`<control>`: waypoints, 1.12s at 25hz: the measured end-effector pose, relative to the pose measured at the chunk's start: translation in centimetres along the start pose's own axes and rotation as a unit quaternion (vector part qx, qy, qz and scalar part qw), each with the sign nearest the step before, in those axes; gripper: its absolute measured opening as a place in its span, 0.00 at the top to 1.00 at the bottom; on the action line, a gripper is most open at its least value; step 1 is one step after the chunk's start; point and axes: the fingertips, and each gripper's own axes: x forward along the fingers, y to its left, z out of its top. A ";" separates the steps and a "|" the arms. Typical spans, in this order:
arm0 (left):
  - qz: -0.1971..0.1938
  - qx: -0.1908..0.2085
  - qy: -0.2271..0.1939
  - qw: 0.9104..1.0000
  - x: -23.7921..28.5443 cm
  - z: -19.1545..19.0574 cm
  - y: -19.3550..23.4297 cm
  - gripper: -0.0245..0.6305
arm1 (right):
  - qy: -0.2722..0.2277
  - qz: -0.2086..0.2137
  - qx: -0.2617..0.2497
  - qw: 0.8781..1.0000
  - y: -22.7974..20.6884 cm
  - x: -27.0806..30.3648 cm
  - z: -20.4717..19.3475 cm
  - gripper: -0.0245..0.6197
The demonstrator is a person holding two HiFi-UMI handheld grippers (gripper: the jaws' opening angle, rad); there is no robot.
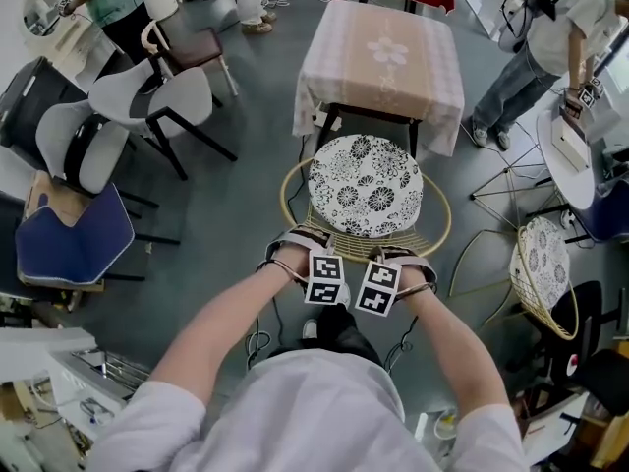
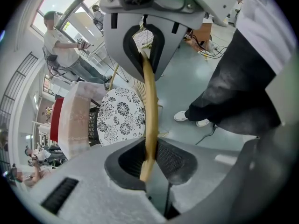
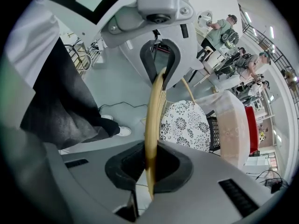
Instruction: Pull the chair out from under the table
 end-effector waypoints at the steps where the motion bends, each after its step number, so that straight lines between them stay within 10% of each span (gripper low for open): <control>1: 0.000 0.002 0.000 1.000 -0.1 0.1 -0.4 0.87 | 0.001 -0.001 0.001 1.000 0.4 -0.1 0.0 0.94; 28: -0.011 0.017 -0.011 1.000 -2.7 1.4 -7.9 0.87 | 0.015 -0.003 0.017 1.000 8.1 -2.3 0.9 0.94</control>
